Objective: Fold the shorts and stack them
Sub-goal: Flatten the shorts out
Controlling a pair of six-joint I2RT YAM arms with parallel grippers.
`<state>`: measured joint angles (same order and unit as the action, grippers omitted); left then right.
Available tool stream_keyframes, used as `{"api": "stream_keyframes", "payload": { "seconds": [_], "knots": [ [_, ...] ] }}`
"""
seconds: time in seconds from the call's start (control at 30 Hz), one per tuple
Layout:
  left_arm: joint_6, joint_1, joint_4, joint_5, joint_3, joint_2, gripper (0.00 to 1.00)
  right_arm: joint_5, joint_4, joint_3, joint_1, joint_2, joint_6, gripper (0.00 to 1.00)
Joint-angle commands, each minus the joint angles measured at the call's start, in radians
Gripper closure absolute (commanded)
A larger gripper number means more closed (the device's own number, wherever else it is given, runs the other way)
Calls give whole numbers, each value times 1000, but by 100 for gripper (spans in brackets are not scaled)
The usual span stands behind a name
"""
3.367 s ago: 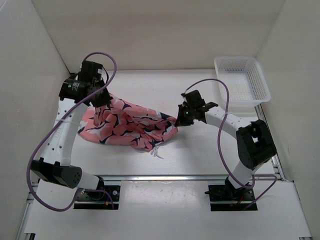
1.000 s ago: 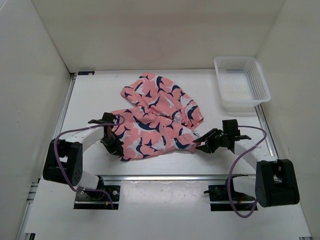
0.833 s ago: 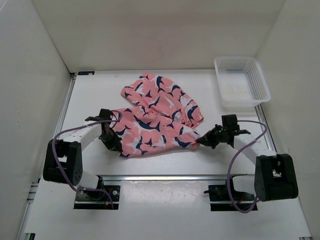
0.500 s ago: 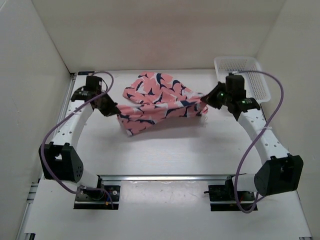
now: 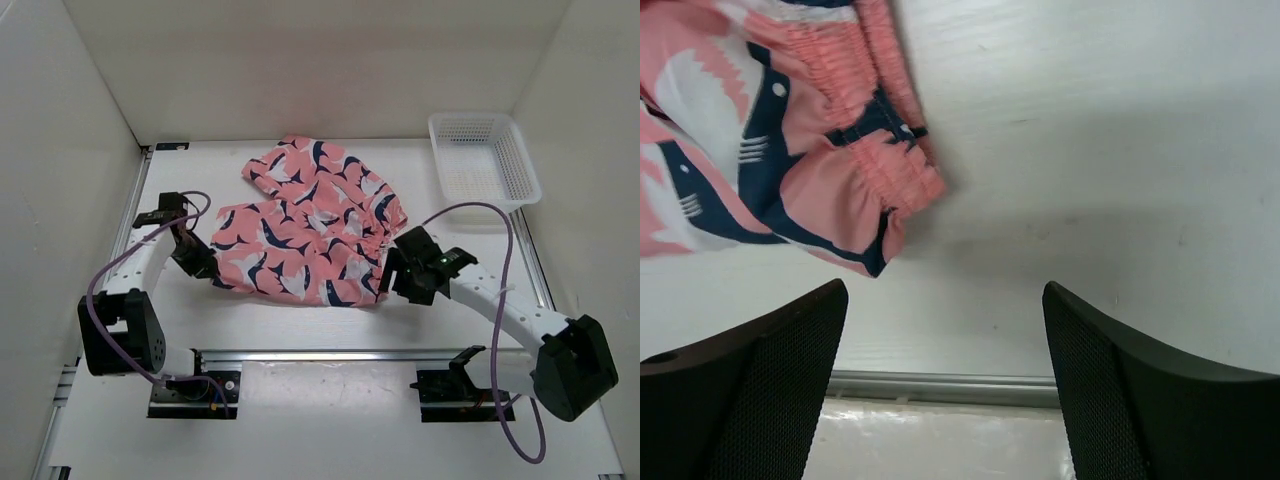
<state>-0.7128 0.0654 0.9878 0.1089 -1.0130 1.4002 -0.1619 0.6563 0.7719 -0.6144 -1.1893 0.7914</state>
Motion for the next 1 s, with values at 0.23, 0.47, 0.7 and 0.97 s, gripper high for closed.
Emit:
{"api": "stream_keyframes", "payload": {
  "seconds": [0.23,0.47,0.7,0.97],
  "knots": [
    [78,99,26,-113,-85,-84,41,511,-338,-281,300,227,389,17],
    [78,102,12,1,43,-144,10,618,-653,-410,312,117,552,20],
    [7,60,-81,130,211,-150,9,581,-828,-436,321,-67,618,34],
    [-11,39,-112,121,229,-93,9,493,-774,-355,312,-150,565,92]
  ]
}}
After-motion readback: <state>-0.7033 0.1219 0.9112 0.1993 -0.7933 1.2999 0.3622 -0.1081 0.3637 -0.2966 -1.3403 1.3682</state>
